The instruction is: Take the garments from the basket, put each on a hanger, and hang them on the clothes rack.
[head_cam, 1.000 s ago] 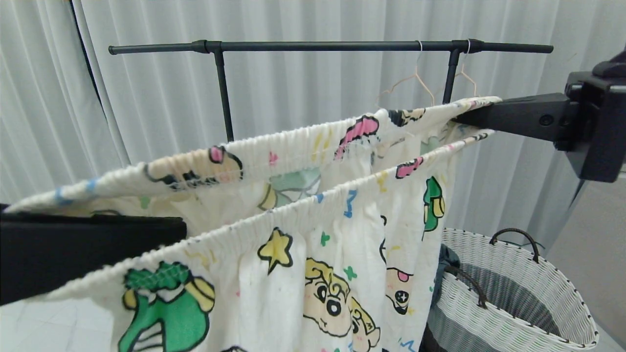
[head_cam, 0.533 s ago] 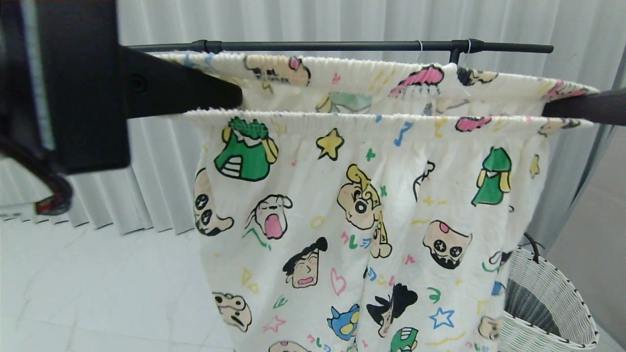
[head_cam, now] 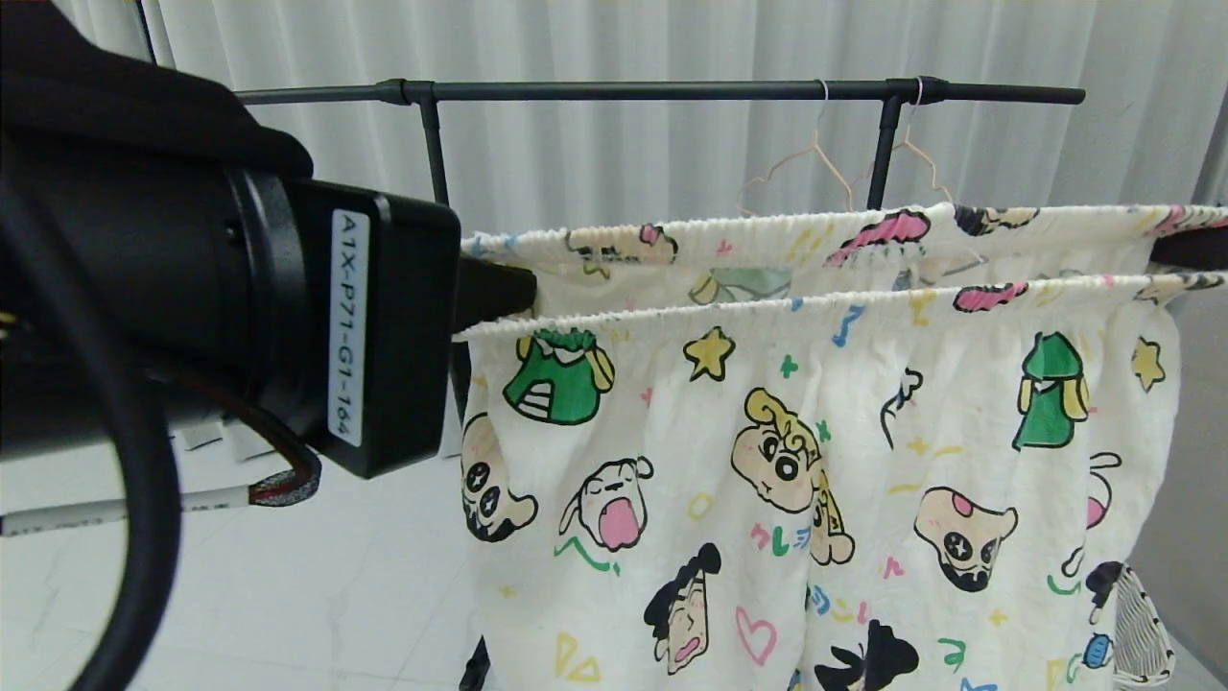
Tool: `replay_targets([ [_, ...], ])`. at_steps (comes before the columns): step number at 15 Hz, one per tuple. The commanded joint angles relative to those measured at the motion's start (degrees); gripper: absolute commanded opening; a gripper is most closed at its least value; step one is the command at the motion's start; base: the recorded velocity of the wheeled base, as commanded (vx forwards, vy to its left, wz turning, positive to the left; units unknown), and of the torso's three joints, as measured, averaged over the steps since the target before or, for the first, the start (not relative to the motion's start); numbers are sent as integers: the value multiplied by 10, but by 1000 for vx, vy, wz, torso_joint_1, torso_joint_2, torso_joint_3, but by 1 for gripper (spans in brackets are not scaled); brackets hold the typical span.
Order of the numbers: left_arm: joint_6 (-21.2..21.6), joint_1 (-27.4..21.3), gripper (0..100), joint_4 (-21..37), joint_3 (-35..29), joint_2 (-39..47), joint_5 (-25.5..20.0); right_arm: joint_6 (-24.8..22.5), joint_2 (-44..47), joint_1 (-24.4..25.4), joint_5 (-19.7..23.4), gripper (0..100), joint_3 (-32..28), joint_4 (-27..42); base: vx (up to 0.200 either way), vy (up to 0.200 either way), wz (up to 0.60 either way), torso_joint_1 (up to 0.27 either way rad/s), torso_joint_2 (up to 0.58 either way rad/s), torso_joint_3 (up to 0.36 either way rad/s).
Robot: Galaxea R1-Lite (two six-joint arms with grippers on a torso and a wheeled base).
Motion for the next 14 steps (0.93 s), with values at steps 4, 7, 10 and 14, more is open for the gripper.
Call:
replay_targets([
  [4, 4, -23, 0, 0, 0, 13, 18, 0, -19, 1, 1, 100, 39, 1, 0, 0, 0, 0, 0, 0],
  [7, 3, -22, 0, 0, -1, 30, 42, 0, -45, 3, 3, 100, 71, 0, 0, 0, 0, 0, 0, 0],
  [10, 1, -16, 0, 0, 1, 57, 85, 1, -88, 4, 23, 100, 103, -2, 0, 0, 0, 0, 0, 0],
  [14, 3, 7, 0, 0, 23, 61, 118, -27, -70, -104, 7, 100, 119, 1, 0, 0, 0, 0, 0, 0],
])
